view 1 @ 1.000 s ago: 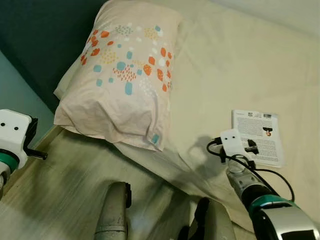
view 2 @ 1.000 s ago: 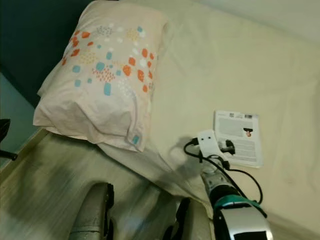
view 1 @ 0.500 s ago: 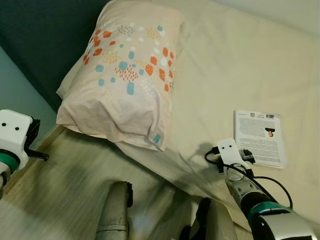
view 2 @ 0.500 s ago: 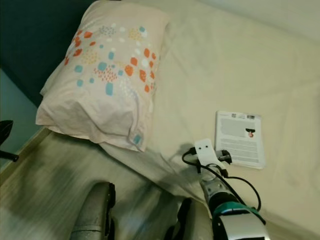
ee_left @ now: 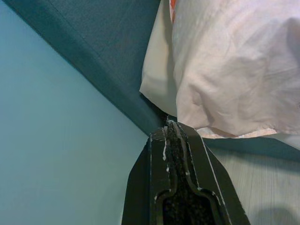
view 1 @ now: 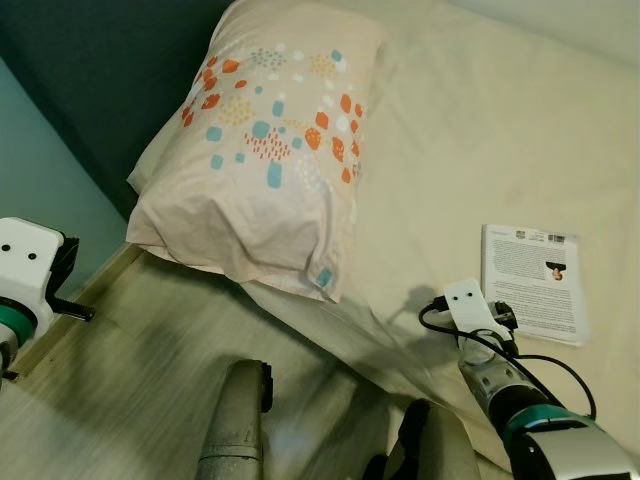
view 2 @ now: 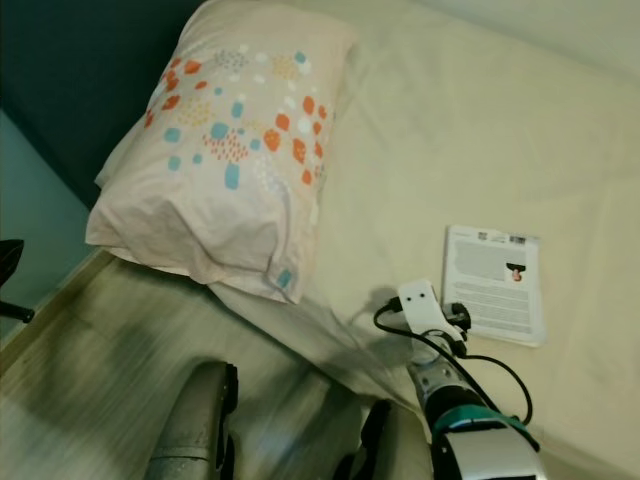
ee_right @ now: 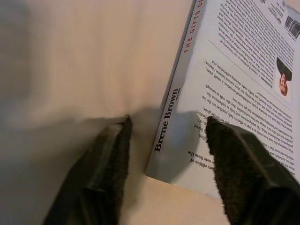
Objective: Clean up the room
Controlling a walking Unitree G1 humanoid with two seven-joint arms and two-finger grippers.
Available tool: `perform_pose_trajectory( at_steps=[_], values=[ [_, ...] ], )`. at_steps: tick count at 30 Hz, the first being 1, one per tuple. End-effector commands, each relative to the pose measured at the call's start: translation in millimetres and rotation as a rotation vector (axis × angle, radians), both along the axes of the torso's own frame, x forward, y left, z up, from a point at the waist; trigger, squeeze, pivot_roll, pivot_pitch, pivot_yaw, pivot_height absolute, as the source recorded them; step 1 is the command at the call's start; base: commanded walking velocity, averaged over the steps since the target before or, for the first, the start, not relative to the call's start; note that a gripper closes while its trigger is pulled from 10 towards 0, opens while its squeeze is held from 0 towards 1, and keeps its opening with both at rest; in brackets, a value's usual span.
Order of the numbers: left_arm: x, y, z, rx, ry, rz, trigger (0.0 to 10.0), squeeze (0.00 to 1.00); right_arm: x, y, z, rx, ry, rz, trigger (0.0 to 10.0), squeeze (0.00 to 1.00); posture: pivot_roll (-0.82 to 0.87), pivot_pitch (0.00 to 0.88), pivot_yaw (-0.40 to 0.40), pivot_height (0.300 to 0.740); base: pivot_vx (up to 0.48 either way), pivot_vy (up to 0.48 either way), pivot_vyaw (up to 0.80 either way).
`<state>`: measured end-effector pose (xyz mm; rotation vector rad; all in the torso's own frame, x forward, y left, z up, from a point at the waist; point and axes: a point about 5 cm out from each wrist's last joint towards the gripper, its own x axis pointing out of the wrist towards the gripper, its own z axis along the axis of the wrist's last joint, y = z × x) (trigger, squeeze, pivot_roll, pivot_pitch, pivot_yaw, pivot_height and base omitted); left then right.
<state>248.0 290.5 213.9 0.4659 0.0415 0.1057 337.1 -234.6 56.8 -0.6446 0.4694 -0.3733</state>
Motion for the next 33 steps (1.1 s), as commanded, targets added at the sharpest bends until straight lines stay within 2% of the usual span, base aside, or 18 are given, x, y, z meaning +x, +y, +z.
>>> perform_pose_trajectory(
  at_steps=[1,14,19,21,23,24,27,29,30,31,33],
  values=[
    [-4.7,5.3,-2,0.010,0.017,0.016,10.0,0.00,-12.8,-8.7,-14,-0.025,0.066,-0.026,0.0,0.00,0.48,0.278,0.042,0.576,0.000,0.000,0.00],
    [-6.2,10.3,2,0.025,0.018,0.019,10.0,0.00,-16.0,-12.3,-16,-0.039,0.079,-0.030,0.0,0.00,0.48,0.271,0.048,0.576,0.000,0.000,0.00],
    [-6.6,11.6,3,0.029,0.019,0.020,10.0,0.00,-16.0,-9.9,-17,-0.009,0.068,-0.027,0.0,0.00,0.49,0.271,0.050,0.576,0.000,0.000,0.00],
    [-8.6,11.5,-2,0.020,0.027,0.023,10.0,0.00,-13.5,9.2,-22,0.083,0.047,0.029,0.0,0.00,0.46,0.256,0.042,0.576,0.000,0.000,0.00],
    [-8.6,11.5,-2,0.020,0.027,0.023,10.0,0.00,-13.5,9.2,-22,0.083,0.047,0.029,0.0,0.00,0.46,0.256,0.042,0.576,0.000,0.000,0.00],
    [-9.6,10.5,-5,0.013,0.032,0.023,10.0,0.00,-12.9,18.0,-24,0.125,0.036,0.048,0.0,0.00,0.45,0.252,0.040,0.576,0.000,0.000,0.00],
    [-11.9,-6.6,-33,-0.009,0.074,-0.009,10.0,0.00,-14.4,47.2,-31,0.282,-0.008,0.087,0.0,0.00,0.35,0.187,-0.004,0.576,0.000,0.000,0.00],
    [-11.9,-6.6,-33,-0.009,0.074,-0.009,10.0,0.00,-14.4,47.2,-31,0.282,-0.008,0.087,0.0,0.00,0.35,0.187,-0.004,0.576,0.000,0.000,0.00],
    [-11.9,-13.9,-43,-0.001,0.095,-0.034,10.0,0.00,-15.1,51.7,-32,0.319,-0.021,0.087,0.0,0.00,0.34,0.179,-0.009,0.576,0.000,0.000,0.00],
    [-11.9,-13.9,-43,-0.001,0.095,-0.034,10.0,0.00,-15.1,51.7,-32,0.319,-0.021,0.087,0.0,0.00,0.34,0.179,-0.009,0.576,0.000,0.000,0.00],
    [-12.0,-30.1,-70,-0.016,0.151,-0.078,10.0,0.00,-17.6,60.8,-35,0.417,-0.060,0.077,0.0,0.00,0.28,0.146,-0.025,0.576,0.000,0.000,0.00]
  ],
)
